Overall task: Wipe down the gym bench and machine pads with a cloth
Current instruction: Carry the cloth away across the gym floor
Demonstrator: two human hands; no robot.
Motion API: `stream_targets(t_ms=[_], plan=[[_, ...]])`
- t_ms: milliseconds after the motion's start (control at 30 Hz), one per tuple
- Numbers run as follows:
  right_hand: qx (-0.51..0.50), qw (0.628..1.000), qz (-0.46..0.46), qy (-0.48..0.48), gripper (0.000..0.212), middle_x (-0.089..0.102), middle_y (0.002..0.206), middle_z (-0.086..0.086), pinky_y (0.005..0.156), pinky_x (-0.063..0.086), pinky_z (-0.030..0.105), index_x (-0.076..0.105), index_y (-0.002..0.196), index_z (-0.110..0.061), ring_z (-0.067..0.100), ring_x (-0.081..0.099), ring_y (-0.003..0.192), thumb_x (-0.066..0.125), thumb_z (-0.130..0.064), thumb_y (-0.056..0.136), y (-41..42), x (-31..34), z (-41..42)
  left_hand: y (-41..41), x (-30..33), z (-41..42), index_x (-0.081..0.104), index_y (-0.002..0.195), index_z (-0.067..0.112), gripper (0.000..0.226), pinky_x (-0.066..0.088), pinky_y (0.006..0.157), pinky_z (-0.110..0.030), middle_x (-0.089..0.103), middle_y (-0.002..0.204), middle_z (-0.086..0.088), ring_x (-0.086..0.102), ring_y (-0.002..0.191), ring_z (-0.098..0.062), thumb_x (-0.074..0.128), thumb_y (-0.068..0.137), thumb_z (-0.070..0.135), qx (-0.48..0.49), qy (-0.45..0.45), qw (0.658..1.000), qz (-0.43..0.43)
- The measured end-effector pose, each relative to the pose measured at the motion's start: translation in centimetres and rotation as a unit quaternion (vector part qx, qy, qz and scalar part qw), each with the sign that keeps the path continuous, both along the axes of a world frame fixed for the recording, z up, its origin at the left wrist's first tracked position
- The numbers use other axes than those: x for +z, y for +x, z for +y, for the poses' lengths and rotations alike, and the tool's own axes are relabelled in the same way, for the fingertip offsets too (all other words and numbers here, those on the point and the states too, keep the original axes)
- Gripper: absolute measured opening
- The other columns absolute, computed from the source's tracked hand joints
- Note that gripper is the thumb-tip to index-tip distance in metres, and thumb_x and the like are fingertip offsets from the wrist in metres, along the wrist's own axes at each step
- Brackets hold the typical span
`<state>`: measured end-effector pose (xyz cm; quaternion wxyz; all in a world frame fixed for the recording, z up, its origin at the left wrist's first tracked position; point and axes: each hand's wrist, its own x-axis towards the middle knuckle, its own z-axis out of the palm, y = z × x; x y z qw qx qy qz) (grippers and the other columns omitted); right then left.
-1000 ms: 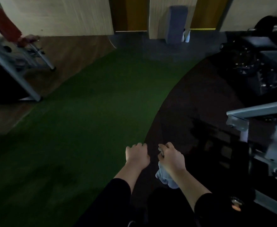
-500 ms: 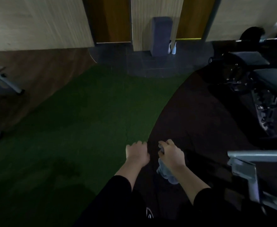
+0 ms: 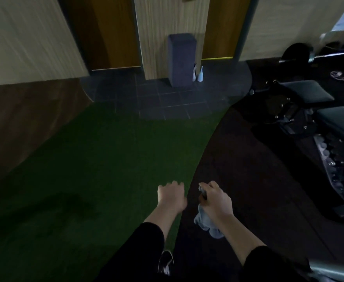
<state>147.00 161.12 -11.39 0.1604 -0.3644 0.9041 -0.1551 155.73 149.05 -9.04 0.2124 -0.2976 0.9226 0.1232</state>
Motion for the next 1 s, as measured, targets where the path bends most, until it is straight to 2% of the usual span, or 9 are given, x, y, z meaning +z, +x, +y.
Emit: stream_targets(t_ms=[100, 333, 533, 667, 767, 1000], plan=[[-0.02, 1.0, -0.003, -0.001, 0.037, 0.051, 0.111, -0.002, 0.071, 0.052, 0.036, 0.055, 0.13, -0.027, 0.023, 0.062, 0.088, 0.05, -0.025, 0.093, -5.5, 0.3, -5.1, -5.7, 0.1, -5.4, 0.047, 0.133, 0.013, 0.042, 0.043, 0.096, -0.042, 0.053, 0.128, -0.007, 0.054, 0.116, -0.027, 0.051, 0.095, 0.032, -0.009, 0.002, 1.0, -0.01], [-0.042, 0.999, -0.003, -0.005, 0.039, 0.052, 0.117, -0.002, 0.069, 0.046, 0.03, 0.053, 0.133, -0.027, 0.022, 0.062, 0.091, 0.051, -0.023, 0.094, -19.9, 0.0, -16.1, -20.9, -0.7, -16.8, 0.045, 0.136, 0.015, 0.044, 0.043, 0.095, -0.041, 0.052, 0.129, -0.007, 0.054, 0.116, -0.026, 0.049, 0.095, 0.031, -0.047, 0.006, 0.999, -0.01], [-0.042, 0.999, 0.003, -0.024, 0.038, 0.052, 0.12, -0.004, 0.075, 0.051, 0.031, 0.053, 0.133, -0.026, 0.018, 0.063, 0.093, 0.051, -0.029, 0.096, -34.9, 0.1, -26.0, -35.5, -1.2, -26.2, 0.049, 0.131, 0.014, 0.04, 0.046, 0.094, -0.04, 0.054, 0.127, -0.006, 0.057, 0.11, -0.024, 0.053, 0.095, 0.03, -0.024, 0.017, 0.999, -0.014], [-0.02, 0.999, 0.005, -0.024, 0.04, 0.052, 0.122, -0.005, 0.077, 0.05, 0.031, 0.051, 0.134, -0.025, 0.018, 0.062, 0.095, 0.051, -0.024, 0.094, -44.2, 1.3, -32.2, -44.3, -0.5, -32.3, 0.051, 0.126, 0.013, 0.036, 0.048, 0.09, -0.039, 0.055, 0.12, -0.006, 0.058, 0.105, -0.023, 0.052, 0.095, 0.031, -0.014, 0.015, 1.0, -0.003], [-0.017, 1.0, 0.002, -0.017, 0.041, 0.051, 0.124, -0.003, 0.077, 0.05, 0.033, 0.051, 0.135, -0.025, 0.02, 0.062, 0.097, 0.051, -0.022, 0.094, -49.8, 1.7, -36.5, -49.7, 0.2, -36.5, 0.05, 0.127, 0.013, 0.037, 0.046, 0.088, -0.039, 0.054, 0.121, -0.006, 0.056, 0.108, -0.025, 0.048, 0.096, 0.033, -0.015, 0.018, 1.0, 0.005], [-0.018, 1.0, -0.012, -0.02, 0.035, 0.052, 0.12, -0.001, 0.076, 0.049, 0.034, 0.054, 0.13, -0.026, 0.024, 0.061, 0.096, 0.049, -0.03, 0.096, -62.1, 0.1, -48.8, -62.3, -0.1, -48.9, 0.048, 0.129, 0.014, 0.038, 0.044, 0.088, -0.042, 0.052, 0.125, -0.007, 0.054, 0.113, -0.029, 0.044, 0.097, 0.033, -0.038, 0.016, 0.999, 0.017]])
